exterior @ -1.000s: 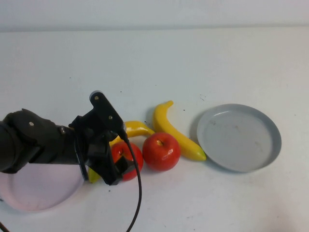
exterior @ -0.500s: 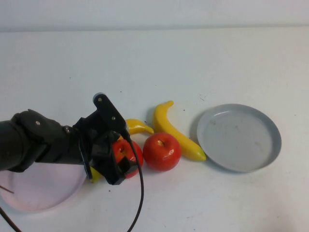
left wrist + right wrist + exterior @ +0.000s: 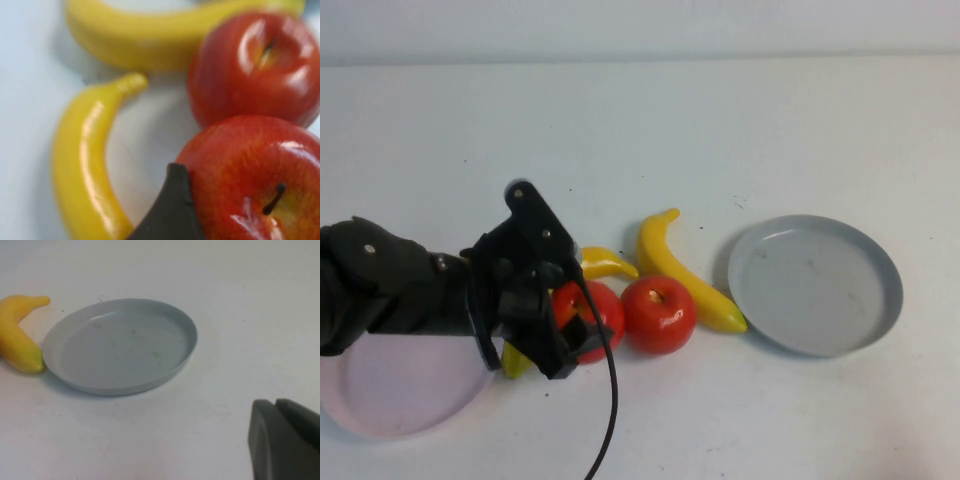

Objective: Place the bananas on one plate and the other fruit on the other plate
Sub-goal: Put one type of fruit in the left plate

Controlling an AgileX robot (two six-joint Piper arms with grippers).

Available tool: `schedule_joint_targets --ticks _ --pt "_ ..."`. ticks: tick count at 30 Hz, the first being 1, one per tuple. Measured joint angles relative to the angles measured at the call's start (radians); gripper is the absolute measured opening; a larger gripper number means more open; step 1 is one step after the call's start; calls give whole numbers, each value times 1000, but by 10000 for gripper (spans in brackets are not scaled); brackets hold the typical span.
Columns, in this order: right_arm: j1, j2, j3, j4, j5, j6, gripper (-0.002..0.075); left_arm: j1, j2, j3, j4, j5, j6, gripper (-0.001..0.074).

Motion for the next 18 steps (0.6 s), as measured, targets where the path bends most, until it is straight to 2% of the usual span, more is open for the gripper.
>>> schedule_joint_targets --ticks 3,6,11,13,18 --pt "0 0 0 0 0 0 -17 0 -102 0 32 -7 -115 575" --pt "0 0 0 0 0 0 -17 17 -194 0 160 -14 -369 575" --pt "0 0 0 0 0 0 -17 138 -250 0 520 69 -858 575" --pt "0 0 0 0 0 0 -17 190 -246 0 616 107 -988 575" --pt "0 0 0 0 0 0 -17 286 -219 0 743 120 -1109 575"
